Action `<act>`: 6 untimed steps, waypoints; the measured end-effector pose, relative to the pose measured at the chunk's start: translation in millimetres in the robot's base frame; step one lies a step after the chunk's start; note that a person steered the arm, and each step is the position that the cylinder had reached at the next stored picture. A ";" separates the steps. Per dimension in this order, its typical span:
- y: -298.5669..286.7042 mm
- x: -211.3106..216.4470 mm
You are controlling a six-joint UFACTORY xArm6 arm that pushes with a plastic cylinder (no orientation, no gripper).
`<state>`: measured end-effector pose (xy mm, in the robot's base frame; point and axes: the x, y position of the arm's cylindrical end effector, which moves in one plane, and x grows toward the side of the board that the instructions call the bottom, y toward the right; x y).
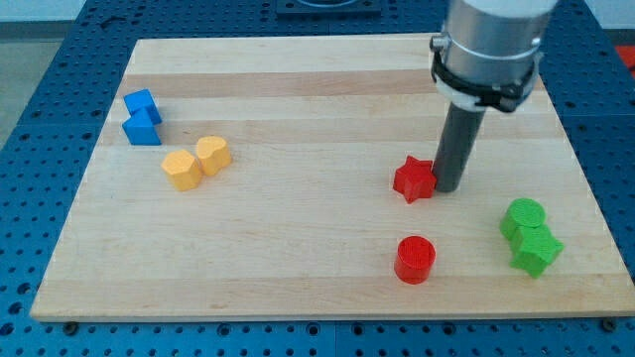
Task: Nudge the red star down a bit
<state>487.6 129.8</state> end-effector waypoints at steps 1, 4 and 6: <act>5.9 -20.5; 2.1 -70.2; -4.3 -15.1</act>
